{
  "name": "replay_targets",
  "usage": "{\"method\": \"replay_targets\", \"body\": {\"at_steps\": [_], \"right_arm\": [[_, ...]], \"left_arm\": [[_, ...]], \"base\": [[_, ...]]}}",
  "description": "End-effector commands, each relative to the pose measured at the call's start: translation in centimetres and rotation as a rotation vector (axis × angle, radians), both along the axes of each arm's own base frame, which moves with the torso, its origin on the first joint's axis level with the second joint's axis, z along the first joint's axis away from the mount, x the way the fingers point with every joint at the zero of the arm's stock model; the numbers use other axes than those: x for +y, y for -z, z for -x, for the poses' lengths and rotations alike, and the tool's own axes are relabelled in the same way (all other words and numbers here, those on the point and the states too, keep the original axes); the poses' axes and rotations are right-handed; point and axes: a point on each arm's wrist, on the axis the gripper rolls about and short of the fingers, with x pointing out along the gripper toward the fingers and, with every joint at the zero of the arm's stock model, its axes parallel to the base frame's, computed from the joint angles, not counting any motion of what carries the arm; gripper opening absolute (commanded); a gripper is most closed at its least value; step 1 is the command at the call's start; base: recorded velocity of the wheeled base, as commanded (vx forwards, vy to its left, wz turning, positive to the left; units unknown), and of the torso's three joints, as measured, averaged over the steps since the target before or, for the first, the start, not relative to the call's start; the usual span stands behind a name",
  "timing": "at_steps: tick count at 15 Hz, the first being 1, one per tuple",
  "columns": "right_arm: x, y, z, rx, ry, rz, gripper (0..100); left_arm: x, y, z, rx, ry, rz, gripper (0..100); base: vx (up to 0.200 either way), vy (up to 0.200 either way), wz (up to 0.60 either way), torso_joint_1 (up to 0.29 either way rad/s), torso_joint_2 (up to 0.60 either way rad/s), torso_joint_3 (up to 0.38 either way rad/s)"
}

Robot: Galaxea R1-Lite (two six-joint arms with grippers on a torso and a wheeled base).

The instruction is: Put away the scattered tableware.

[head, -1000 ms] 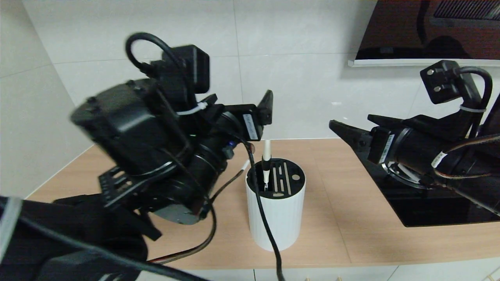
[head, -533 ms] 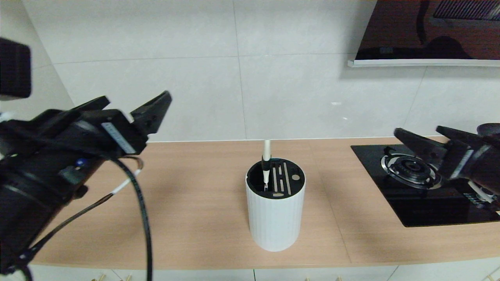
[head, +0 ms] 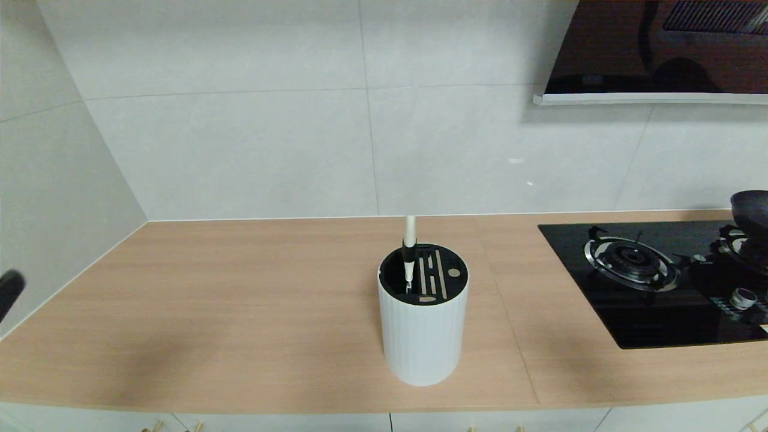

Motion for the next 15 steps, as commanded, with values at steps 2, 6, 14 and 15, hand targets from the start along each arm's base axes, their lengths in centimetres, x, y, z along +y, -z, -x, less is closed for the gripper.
{"method": "replay_targets", "body": {"at_steps": [2,6,14,15], "right_arm": [[-1.2,3.5,8.2,-0.125,0.143,0.076,100],[-0.6,6.2,9.3,-0.164,0.137,0.115,100],[-0.7,12.5,6.1,-0.002,0.135,0.095,100],[-0.6,13.0,6.1,0.048,0.110,0.086,100]], "left_arm": [[1.9,3.0,7.7,-0.119,-0.092,0.011,100],[1.6,4.9,9.2,-0.120,-0.184,0.010,100],[0.7,11.2,7.6,0.017,-0.076,-0.057,100],[0.7,12.3,7.1,0.056,-0.032,-0.059,100]], "base": [[0.000,0.000,0.00,0.000,0.00,0.000],[0.000,0.000,0.00,0.000,0.00,0.000],[0.000,0.000,0.00,0.000,0.00,0.000],[0.000,0.000,0.00,0.000,0.00,0.000]]}}
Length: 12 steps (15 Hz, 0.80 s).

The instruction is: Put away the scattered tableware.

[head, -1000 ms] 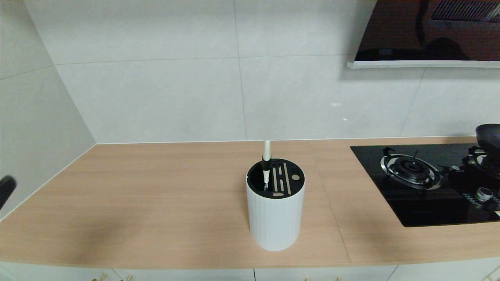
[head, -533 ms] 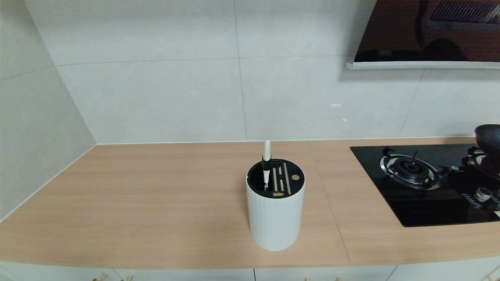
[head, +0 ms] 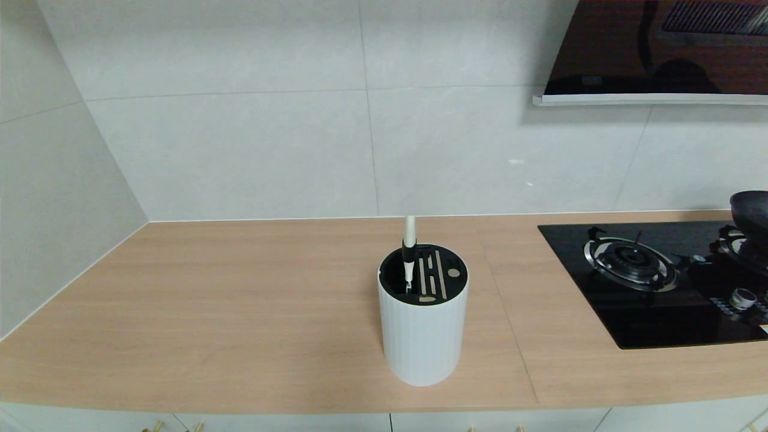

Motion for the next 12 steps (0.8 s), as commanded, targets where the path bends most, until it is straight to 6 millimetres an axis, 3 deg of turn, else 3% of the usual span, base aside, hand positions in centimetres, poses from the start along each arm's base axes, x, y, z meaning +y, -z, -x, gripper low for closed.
{"method": "replay_targets", "body": {"at_steps": [1,3,8,12], "right_arm": [[0.0,1.6,-0.3,0.113,-0.019,-0.007,100],[0.0,2.0,-0.3,0.143,-0.019,-0.010,100],[0.1,1.9,-0.3,0.140,-0.042,-0.012,100],[0.1,1.9,-0.3,0.140,-0.046,-0.018,100]], "left_arm": [[-0.1,2.5,-0.9,0.086,0.062,-0.002,100],[-0.2,3.7,-1.3,0.124,0.094,0.002,100],[-0.5,3.5,-1.3,0.119,0.228,-0.001,100],[-0.4,3.7,-1.3,0.132,0.174,-0.079,100]], "base": [[0.000,0.000,0.00,0.000,0.00,0.000],[0.000,0.000,0.00,0.000,0.00,0.000],[0.000,0.000,0.00,0.000,0.00,0.000],[0.000,0.000,0.00,0.000,0.00,0.000]]}}
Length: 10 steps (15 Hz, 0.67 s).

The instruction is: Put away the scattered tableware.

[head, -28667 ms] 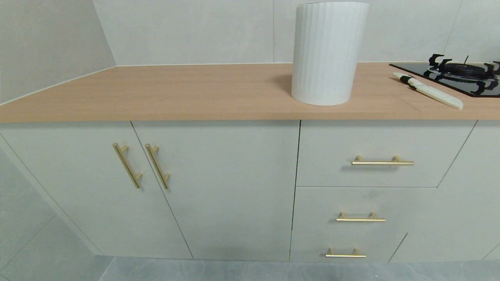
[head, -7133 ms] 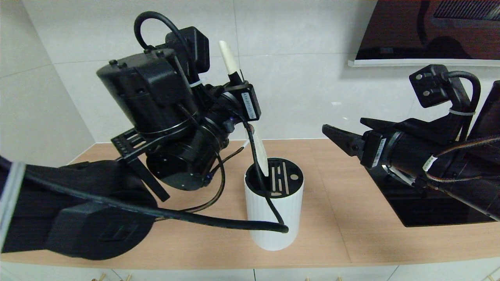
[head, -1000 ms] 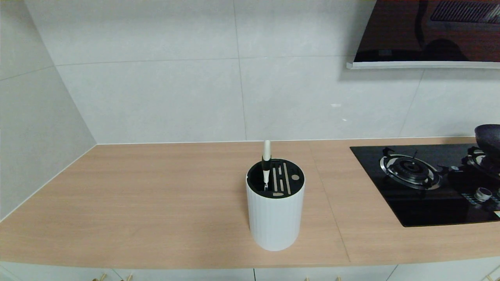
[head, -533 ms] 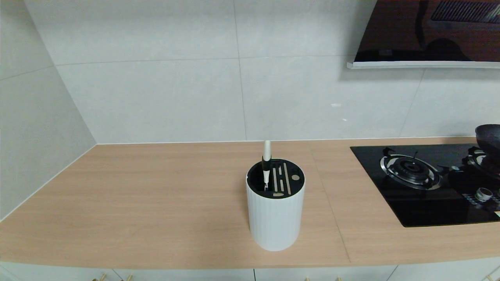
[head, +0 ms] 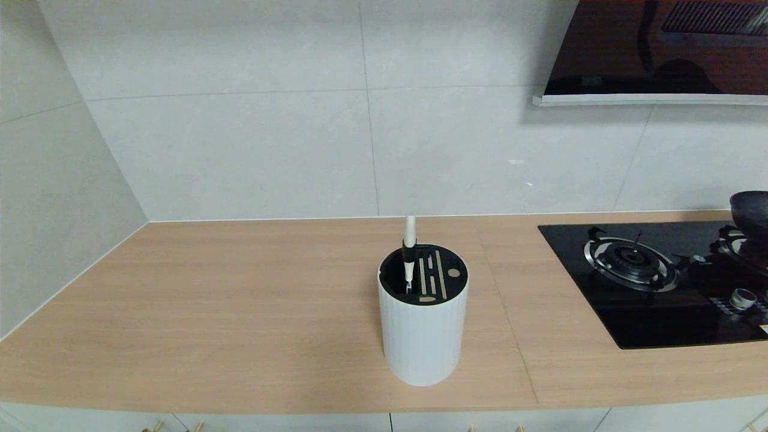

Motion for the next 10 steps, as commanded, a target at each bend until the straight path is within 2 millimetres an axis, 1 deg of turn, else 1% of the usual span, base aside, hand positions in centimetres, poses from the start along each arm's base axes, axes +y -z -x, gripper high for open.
{"method": "replay_targets", "body": {"at_steps": [1,2,3,5,7,10], "right_arm": [[0.00,0.00,-0.01,0.002,0.000,0.000,100],[0.00,0.00,-0.01,0.002,-0.001,0.000,100],[0.00,0.00,-0.01,0.002,-0.001,0.000,100],[0.00,0.00,-0.01,0.002,-0.001,0.000,100],[0.00,0.00,-0.01,0.002,-0.001,0.000,100],[0.01,0.00,-0.01,0.002,-0.003,0.000,100]], "left_arm": [[0.08,0.56,-0.15,0.028,-0.038,-0.007,100],[0.08,0.55,-0.17,0.030,-0.035,-0.001,100],[0.09,0.46,-0.45,0.067,-0.032,0.072,100],[0.11,0.38,-0.73,0.101,-0.016,0.048,100],[0.08,0.53,-0.15,0.026,-0.031,0.062,100],[0.08,0.53,-0.15,0.026,-0.031,0.070,100]], "base": [[0.000,0.000,0.00,0.000,0.00,0.000],[0.000,0.000,0.00,0.000,0.00,0.000],[0.000,0.000,0.00,0.000,0.00,0.000],[0.000,0.000,0.00,0.000,0.00,0.000],[0.000,0.000,0.00,0.000,0.00,0.000],[0.000,0.000,0.00,0.000,0.00,0.000]]}}
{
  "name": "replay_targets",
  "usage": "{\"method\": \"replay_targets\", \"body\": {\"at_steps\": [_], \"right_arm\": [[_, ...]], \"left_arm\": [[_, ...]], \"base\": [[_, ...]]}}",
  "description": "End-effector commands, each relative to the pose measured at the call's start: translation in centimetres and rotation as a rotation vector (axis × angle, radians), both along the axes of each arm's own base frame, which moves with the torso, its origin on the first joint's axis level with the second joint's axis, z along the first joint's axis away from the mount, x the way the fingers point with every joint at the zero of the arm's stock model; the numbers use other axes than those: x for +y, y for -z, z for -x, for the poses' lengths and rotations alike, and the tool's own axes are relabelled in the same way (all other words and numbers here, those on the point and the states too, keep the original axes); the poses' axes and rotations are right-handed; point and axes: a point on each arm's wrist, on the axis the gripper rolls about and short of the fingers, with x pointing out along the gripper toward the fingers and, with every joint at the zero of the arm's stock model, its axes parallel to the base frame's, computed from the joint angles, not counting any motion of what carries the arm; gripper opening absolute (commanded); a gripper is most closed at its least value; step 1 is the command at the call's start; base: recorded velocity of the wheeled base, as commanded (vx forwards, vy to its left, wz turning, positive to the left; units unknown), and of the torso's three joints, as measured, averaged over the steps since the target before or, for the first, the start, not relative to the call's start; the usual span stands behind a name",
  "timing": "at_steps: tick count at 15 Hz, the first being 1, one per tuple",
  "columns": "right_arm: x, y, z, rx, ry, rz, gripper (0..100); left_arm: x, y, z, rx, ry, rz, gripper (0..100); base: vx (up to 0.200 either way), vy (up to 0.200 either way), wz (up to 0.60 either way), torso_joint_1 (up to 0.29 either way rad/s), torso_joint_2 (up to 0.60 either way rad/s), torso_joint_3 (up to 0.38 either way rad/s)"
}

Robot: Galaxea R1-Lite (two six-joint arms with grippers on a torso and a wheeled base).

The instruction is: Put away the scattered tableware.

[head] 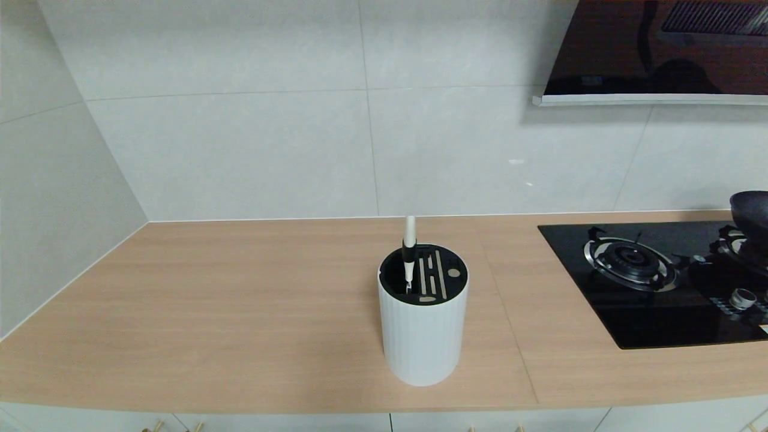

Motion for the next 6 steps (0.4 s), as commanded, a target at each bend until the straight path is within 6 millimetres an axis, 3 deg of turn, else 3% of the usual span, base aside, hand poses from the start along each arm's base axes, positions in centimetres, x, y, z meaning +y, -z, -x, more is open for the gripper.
{"method": "replay_targets", "body": {"at_steps": [1,6], "right_arm": [[0.00,-0.01,-0.01,0.001,-0.001,0.001,100],[0.00,-0.01,-0.01,0.001,-0.001,0.001,100]], "left_arm": [[0.00,0.03,0.05,-0.005,-0.003,0.000,100],[0.00,0.03,0.05,-0.005,-0.003,0.000,100]], "base": [[0.000,0.000,0.00,0.000,0.00,0.000],[0.000,0.000,0.00,0.000,0.00,0.000]]}}
